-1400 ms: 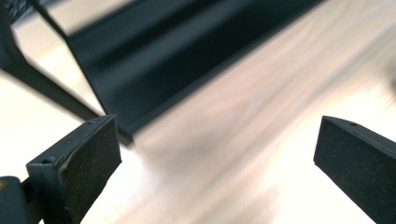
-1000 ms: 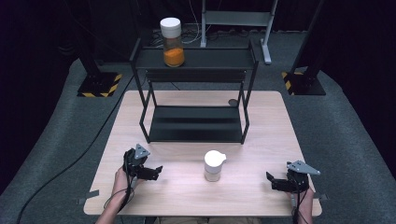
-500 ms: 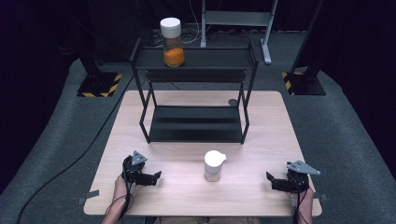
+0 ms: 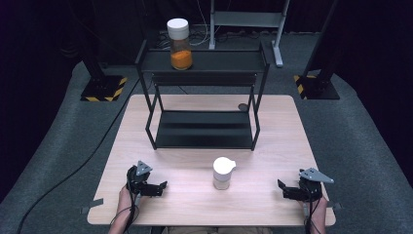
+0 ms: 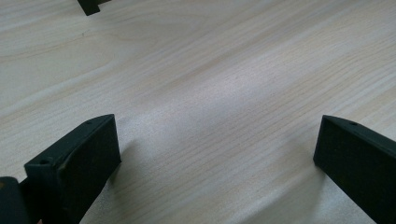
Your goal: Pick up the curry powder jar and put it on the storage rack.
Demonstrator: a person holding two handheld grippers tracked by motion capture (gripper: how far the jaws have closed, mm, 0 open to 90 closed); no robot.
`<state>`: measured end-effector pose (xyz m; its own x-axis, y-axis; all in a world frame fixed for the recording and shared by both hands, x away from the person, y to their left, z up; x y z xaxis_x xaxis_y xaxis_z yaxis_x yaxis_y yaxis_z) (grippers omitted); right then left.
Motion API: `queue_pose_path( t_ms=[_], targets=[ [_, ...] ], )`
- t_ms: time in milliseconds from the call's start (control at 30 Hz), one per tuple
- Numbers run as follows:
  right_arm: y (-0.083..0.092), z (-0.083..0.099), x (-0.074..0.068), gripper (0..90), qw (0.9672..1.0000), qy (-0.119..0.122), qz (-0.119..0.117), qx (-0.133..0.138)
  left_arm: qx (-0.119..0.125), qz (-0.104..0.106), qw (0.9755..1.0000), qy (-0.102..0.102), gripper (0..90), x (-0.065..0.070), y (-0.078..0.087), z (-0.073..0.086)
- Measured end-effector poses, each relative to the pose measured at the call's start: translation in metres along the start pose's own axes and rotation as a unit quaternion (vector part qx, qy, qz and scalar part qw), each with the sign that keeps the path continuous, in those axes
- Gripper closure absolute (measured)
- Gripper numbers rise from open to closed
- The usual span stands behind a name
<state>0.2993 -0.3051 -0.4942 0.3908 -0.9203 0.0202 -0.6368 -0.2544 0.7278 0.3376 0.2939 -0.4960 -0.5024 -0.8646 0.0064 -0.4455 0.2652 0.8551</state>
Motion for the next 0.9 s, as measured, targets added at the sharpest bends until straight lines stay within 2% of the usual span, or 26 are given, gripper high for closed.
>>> queue_pose_path(
  t_ms=[600,900],
  targets=[
    [-0.0002,-0.0003,-0.0014,0.0,1.0,0.0,0.006,-0.001,0.001,-0.002,1.0,0.003,0.0,0.0009,-0.0003,-0.0001],
    [0.0005,0.0008,-0.0014,0.0,0.9999,-0.008,0.009,0.003,0.001,-0.003,1.0,0.003,0.0,0.0011,-0.0002,0.0]
  ],
)
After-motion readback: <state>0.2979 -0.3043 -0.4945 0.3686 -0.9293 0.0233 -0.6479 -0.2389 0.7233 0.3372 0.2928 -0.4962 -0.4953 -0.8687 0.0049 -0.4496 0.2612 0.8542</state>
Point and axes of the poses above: each handheld gripper's, and its own axes: y roughly backward along the jaws, z roughly out of its underside, x roughly to its right, the point moved 8 cm from there along -y, roughly forward along the jaws, and after that the axes turned 15 degrees about -x, right-handed, at the moved point
